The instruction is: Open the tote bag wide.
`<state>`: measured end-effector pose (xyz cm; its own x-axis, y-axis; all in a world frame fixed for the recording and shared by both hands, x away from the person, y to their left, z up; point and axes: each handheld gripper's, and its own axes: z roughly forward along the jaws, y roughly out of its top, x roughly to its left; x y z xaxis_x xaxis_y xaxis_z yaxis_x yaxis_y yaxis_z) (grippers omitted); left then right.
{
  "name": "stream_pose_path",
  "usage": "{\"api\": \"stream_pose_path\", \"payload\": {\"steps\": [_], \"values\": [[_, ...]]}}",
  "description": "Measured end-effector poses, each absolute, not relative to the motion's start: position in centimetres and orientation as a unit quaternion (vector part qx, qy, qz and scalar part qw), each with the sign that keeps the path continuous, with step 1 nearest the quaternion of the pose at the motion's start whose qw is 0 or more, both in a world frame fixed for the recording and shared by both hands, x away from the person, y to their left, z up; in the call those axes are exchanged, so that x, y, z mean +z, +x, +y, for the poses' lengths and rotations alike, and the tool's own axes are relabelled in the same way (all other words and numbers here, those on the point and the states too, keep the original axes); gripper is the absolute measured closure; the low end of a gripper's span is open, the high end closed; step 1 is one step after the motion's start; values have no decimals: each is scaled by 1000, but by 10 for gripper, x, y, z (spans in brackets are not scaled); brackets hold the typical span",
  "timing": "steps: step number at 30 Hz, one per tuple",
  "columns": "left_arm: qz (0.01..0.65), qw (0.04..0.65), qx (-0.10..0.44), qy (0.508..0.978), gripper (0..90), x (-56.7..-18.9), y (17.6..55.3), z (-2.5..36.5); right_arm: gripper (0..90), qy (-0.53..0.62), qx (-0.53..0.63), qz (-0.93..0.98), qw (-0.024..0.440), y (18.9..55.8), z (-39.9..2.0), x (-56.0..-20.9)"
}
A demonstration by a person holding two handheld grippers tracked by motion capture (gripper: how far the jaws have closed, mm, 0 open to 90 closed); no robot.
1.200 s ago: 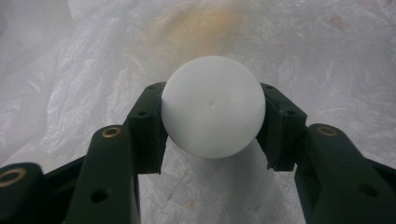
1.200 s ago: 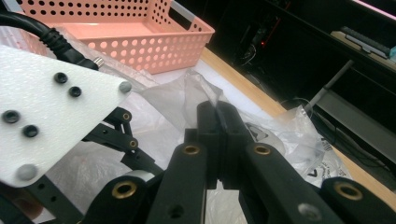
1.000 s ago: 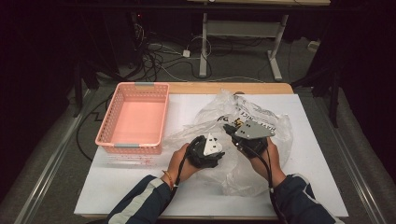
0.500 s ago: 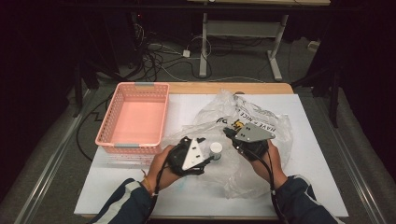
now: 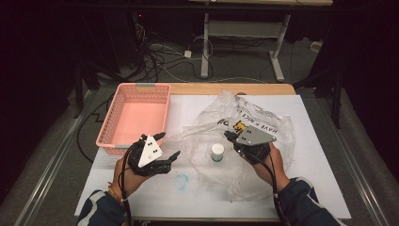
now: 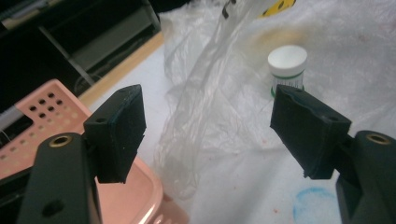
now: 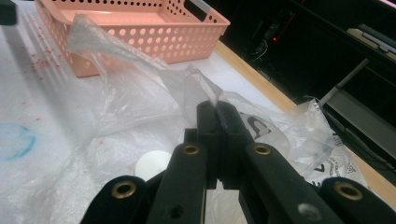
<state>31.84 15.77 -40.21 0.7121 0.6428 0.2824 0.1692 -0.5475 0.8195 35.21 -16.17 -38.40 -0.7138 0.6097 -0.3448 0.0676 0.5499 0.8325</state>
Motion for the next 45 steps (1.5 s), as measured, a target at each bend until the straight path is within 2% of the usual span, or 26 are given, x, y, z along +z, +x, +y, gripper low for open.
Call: {"api": "stream_pose_path", "payload": {"steps": [15,17,18,20,21,22,25,27,34,39,45], "values": [[275,357,265,852,266,-418,352,117,900,209,435,819,310,344,-184,-375],[280,354,260,854,369,-419,355,115,900,208,434,819,311,344,-185,-375],[279,352,251,857,525,-420,356,115,900,211,434,819,311,345,-188,-375],[278,350,243,861,607,-421,357,116,900,214,435,818,311,346,-190,-376],[276,353,242,861,692,-421,357,118,900,216,435,818,309,348,-190,-377],[277,357,232,861,692,-421,357,119,900,216,435,818,309,348,-190,-377],[270,363,228,862,809,-421,355,120,892,220,434,818,307,351,-192,-380],[266,365,226,863,842,-420,353,120,869,223,431,819,308,353,-191,-382],[262,373,222,862,853,-420,347,119,614,214,442,817,302,349,-192,-381],[261,368,221,864,852,-423,346,118,496,211,470,804,297,334,-202,-376],[261,362,223,867,852,-425,345,118,437,184,504,792,292,300,-219,-370]]}}
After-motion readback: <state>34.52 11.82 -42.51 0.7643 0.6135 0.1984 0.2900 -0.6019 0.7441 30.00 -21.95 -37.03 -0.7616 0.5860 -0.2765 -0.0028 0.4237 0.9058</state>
